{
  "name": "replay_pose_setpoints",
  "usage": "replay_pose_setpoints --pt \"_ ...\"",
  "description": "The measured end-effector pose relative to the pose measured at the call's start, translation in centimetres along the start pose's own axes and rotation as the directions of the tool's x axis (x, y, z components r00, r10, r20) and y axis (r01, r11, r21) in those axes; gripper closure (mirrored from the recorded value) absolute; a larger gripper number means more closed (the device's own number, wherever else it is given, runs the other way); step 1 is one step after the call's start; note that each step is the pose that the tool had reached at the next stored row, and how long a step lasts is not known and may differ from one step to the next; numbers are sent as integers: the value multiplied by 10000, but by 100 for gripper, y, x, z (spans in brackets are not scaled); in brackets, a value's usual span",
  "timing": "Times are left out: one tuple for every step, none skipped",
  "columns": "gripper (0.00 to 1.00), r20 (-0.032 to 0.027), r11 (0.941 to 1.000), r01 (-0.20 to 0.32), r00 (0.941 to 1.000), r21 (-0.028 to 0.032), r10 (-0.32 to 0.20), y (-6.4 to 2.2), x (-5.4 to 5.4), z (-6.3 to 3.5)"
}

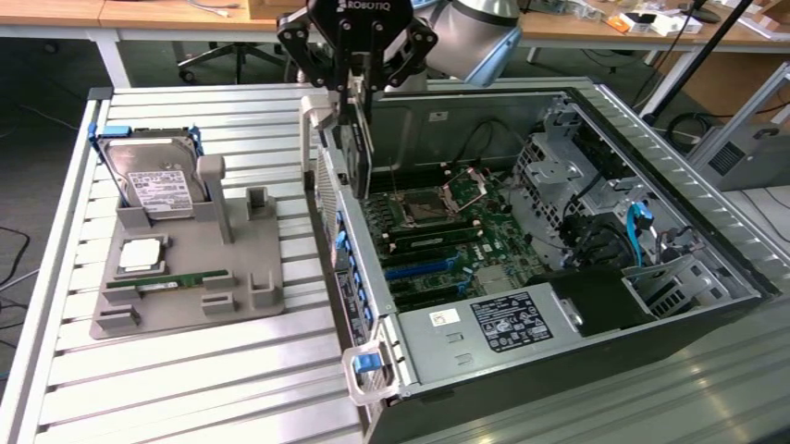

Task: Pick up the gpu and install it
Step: 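Pick up the gpu and move the gpu toward the slot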

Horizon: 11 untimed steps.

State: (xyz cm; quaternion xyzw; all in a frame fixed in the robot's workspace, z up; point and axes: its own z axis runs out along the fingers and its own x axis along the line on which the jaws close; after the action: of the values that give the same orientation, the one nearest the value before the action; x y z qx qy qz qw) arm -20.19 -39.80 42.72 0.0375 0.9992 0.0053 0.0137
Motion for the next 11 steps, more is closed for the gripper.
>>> replay_pose_setpoints --pt "73 0 10000 0 10000 6 0 1 -13 1" --pt "73 0 10000 0 10000 10 0 2 -26 1" --pt "73 0 10000 1 10000 13 -1 3 -35 2" --pt "73 0 10000 0 10000 14 0 3 -43 2" --pt "73 0 10000 0 10000 15 0 4 -50 3" --pt "73 1 10000 0 10000 15 0 4 -56 3" --pt "73 1 10000 0 10000 16 0 5 -62 3" --pt "73 1 10000 0 10000 18 0 5 -68 4" --pt "73 1 10000 0 10000 19 0 5 -73 4" --pt "73 1 10000 1 10000 20 -1 6 -79 4" --pt "73 1 10000 0 10000 22 0 7 -89 5"
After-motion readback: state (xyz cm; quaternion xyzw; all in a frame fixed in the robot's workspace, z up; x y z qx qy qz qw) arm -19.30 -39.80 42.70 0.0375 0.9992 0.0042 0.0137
